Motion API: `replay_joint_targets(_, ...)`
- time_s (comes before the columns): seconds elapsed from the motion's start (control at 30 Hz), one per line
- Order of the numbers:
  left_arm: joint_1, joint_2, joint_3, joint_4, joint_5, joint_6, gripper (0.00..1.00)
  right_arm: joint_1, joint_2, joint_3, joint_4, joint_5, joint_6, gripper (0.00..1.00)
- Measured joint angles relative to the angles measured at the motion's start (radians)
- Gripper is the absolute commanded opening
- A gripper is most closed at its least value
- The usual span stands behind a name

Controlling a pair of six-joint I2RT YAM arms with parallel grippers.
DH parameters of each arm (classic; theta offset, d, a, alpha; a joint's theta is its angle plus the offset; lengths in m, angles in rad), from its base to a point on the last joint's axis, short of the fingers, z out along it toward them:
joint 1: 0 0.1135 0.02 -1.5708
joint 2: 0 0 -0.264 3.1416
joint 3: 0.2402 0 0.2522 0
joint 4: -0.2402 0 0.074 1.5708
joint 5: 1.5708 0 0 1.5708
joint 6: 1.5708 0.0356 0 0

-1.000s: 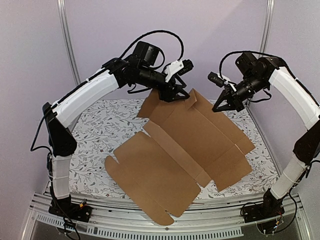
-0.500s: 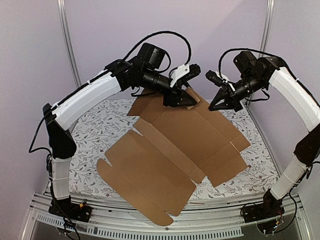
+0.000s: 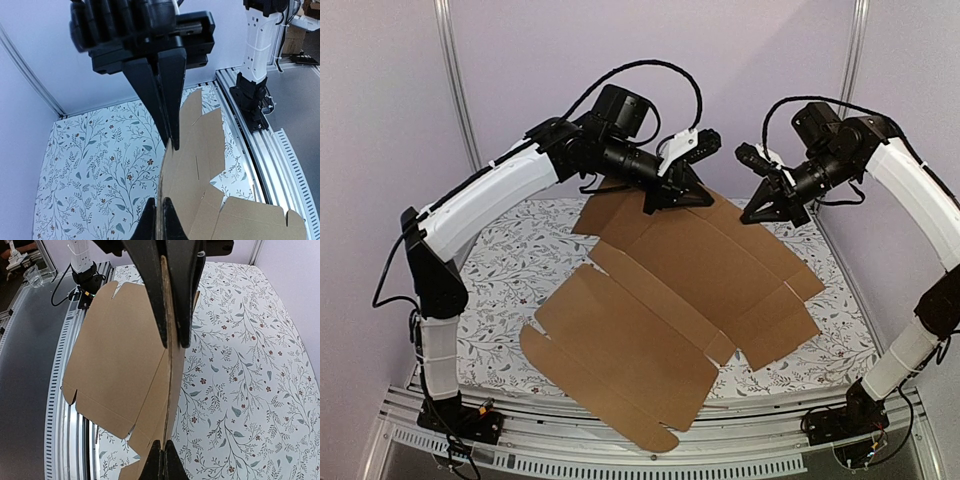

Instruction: Fold the paper box

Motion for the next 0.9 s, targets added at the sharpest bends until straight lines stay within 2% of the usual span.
replay_joint_targets(0.1, 0.0, -0.009, -0.01, 0.002, -0.002, -0.008, 0.0, 0.0, -0.003, 0.0, 0.002, 0.001, -0.001, 0.1)
replay_joint_targets(0.23, 0.003, -0.034, -0.044, 0.006, -0.015, -0.02, 0.0, -0.029, -0.017, 0.005, -0.005, -0.018, -0.012, 0.27)
replay_joint_targets(0.33, 0.016, -0.069, -0.098, 0.02, -0.025, -0.035, 0.0, -0.143, -0.042, 0.014, -0.008, -0.084, -0.031, 0.33)
replay_joint_targets(0.43, 0.042, -0.114, -0.173, 0.048, -0.022, -0.048, 0.0, -0.306, -0.077, -0.002, -0.002, -0.124, -0.045, 0.34)
replay_joint_targets(0.53, 0.057, -0.151, -0.234, 0.077, -0.021, -0.053, 0.0, -0.407, -0.107, -0.071, -0.002, -0.135, -0.047, 0.34)
replay_joint_targets(0.77, 0.07, -0.195, -0.298, 0.128, 0.001, -0.07, 0.0, -0.531, -0.042, -0.169, -0.012, -0.151, -0.04, 0.34)
replay_joint_targets(0.9, 0.084, -0.256, -0.41, 0.21, 0.027, -0.111, 0.0, -0.56, -0.014, -0.278, 0.031, -0.127, -0.009, 0.35)
